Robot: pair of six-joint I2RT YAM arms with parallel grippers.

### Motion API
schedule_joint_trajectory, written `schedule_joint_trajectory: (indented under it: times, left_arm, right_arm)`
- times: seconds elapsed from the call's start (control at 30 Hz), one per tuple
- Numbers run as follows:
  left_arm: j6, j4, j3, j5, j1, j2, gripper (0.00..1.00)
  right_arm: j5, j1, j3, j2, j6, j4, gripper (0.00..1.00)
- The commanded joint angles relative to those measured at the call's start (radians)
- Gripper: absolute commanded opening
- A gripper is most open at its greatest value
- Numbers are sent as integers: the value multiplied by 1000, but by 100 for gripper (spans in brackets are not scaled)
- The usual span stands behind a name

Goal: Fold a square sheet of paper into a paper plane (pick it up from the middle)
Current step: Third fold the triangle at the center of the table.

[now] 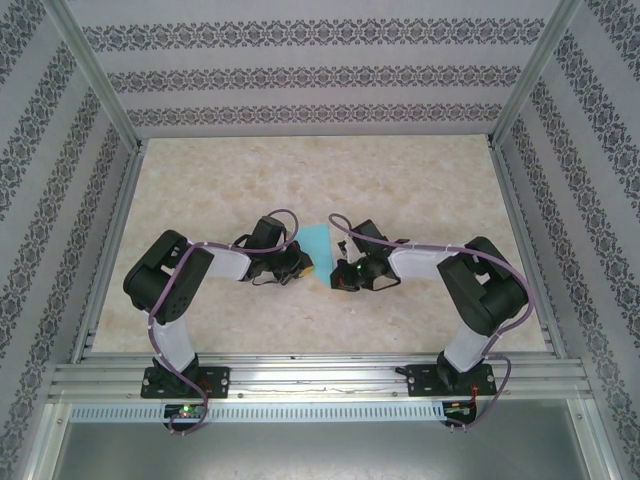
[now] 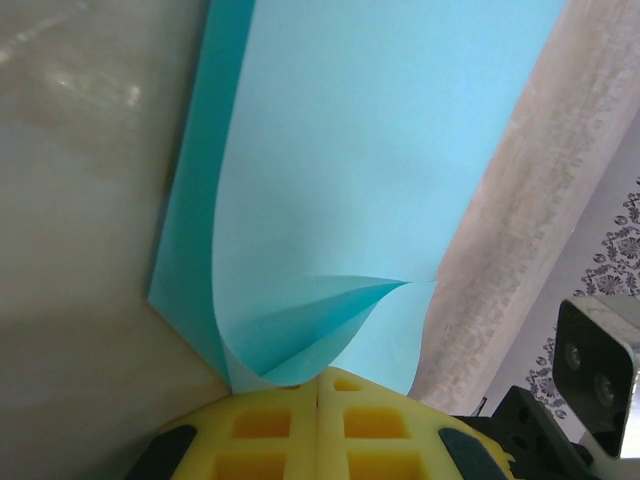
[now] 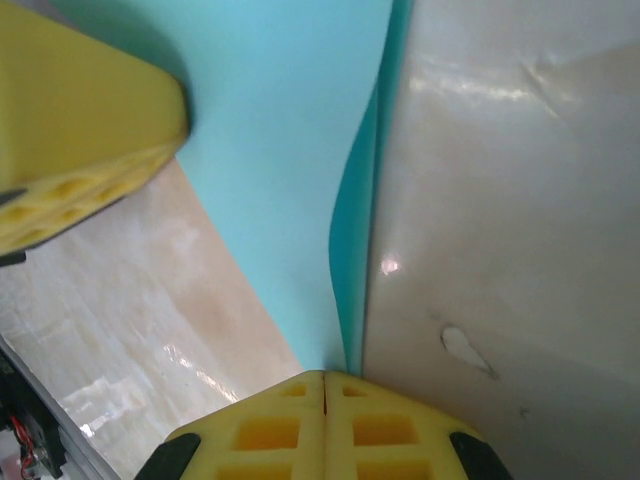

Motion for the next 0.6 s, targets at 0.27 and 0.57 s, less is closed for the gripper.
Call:
schedule_joint_trajectory:
  times: [0.27, 0.57]
  left_arm:
    - [23, -84, -1, -19, -9, 63, 0]
    - [22, -74, -4, -17, -9, 61, 0]
  right_arm:
    - [16, -21, -24, -91, -25, -115, 0]
    - [-44, 15, 90, -28, 56, -29, 0]
